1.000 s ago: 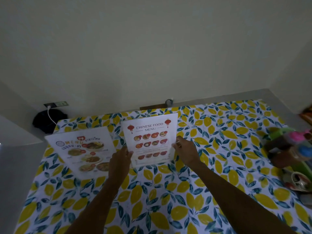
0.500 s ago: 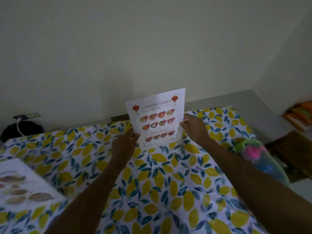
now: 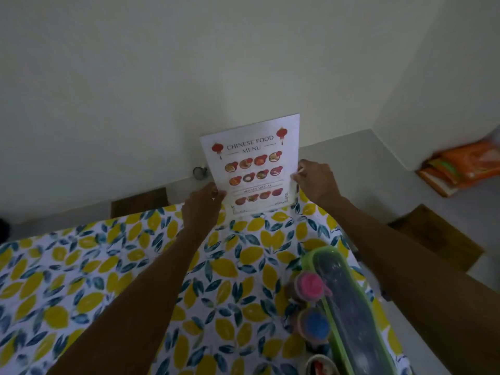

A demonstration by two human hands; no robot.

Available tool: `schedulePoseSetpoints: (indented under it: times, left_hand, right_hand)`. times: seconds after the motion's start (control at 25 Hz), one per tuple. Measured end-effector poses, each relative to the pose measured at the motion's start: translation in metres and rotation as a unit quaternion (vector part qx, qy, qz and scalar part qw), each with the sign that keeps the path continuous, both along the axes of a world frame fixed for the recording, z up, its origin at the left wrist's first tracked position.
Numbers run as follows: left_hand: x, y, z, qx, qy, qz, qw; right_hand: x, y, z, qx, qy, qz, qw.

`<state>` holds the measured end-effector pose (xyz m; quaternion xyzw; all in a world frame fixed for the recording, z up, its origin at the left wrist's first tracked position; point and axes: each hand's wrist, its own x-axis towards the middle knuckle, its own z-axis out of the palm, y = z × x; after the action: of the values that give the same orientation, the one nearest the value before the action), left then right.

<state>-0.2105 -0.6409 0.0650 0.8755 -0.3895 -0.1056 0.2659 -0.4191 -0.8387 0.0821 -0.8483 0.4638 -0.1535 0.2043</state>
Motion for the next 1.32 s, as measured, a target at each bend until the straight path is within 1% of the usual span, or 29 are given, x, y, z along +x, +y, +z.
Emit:
schedulePoseSetpoints:
  times: [0.16,0.24,0.36,0.56,0.64,0.76,0.88,1.0,1.08,1.24,1.32]
  left_hand:
    - [-0.009,-0.046,-0.015,0.045,-0.029,-0.009,0.999]
    - [-0.016,-0.056,-0.025,0.059,-0.022,-0.011,0.998]
    - [-0.020,-0.064,-0.038,0.070,-0.005,0.010,0.997]
    - [-0.015,-0.063,-0.048,0.073,-0.031,0.004,0.997]
    - [-0.017,-0.063,-0.052,0.074,-0.029,0.011,0.997]
    - [-0.017,-0.062,-0.054,0.071,0.013,0.023,0.997]
    - [-0.016,-0.064,-0.049,0.084,0.023,0.004,0.996]
    - [-0.017,-0.071,-0.043,0.062,0.123,0.035,0.990]
    - [-0.017,-0.072,-0.042,0.039,0.159,0.057,0.985]
    - [-0.024,-0.061,-0.028,0.027,0.172,0.087,0.981]
    - [-0.027,-0.052,-0.022,0.025,0.168,0.077,0.983]
  right_hand:
    - [-0.015,-0.030,-0.029,0.055,-0.016,-0.030,0.998]
    - [-0.020,-0.037,-0.038,0.062,-0.012,-0.034,0.997]
    - [-0.024,-0.043,-0.052,0.069,-0.032,-0.030,0.997]
    - [-0.023,-0.034,-0.063,0.052,-0.075,-0.046,0.995]
    - [-0.023,-0.034,-0.067,0.060,-0.083,-0.051,0.993]
    - [-0.020,-0.036,-0.067,0.090,-0.078,-0.066,0.991]
    - [-0.018,-0.038,-0.063,0.101,-0.065,-0.077,0.990]
    - [-0.023,-0.034,-0.057,0.131,-0.089,-0.106,0.982]
    - [-0.029,-0.029,-0.052,0.150,-0.106,-0.123,0.975]
    - [-0.038,-0.015,-0.038,0.152,-0.090,-0.122,0.977]
    - [-0.041,-0.004,-0.025,0.143,-0.071,-0.111,0.981]
